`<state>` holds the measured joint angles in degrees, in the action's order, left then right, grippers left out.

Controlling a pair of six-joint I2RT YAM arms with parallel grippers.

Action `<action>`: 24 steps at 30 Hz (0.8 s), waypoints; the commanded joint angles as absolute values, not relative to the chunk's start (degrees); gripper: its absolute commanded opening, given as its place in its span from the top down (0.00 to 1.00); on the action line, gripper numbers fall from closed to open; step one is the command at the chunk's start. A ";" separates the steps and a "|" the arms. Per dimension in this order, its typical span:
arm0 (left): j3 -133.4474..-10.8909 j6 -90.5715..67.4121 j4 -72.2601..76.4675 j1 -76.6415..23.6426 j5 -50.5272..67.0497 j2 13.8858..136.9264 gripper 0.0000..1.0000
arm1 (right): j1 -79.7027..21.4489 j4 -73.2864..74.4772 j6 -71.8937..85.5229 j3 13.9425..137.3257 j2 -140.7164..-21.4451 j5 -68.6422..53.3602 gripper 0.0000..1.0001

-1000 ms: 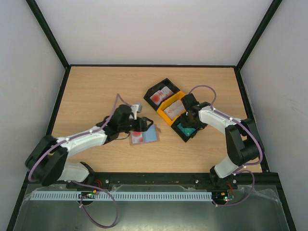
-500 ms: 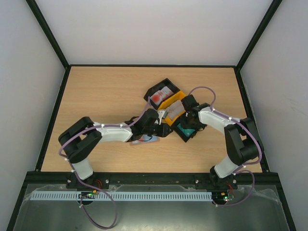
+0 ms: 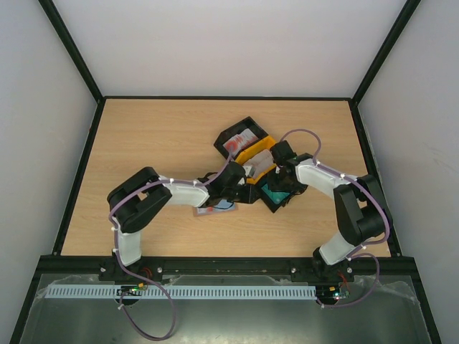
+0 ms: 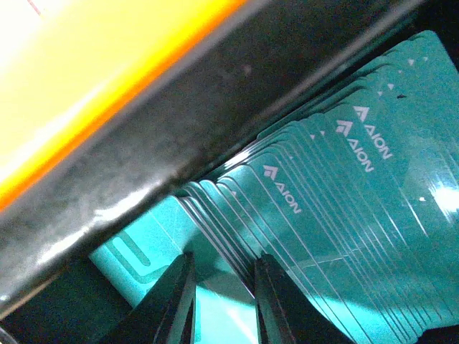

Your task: Put the credit cards into the card holder

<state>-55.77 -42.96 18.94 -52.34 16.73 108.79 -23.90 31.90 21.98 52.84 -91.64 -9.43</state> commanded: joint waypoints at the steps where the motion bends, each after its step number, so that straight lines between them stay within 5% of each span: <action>1: -58.08 -42.46 18.66 -52.58 16.93 110.33 0.76 | -24.17 34.47 22.97 54.28 -91.02 -14.70 0.80; 24: -59.11 -41.40 17.84 -52.49 17.40 111.78 0.76 | -24.67 36.43 22.79 50.15 -83.48 -27.45 0.78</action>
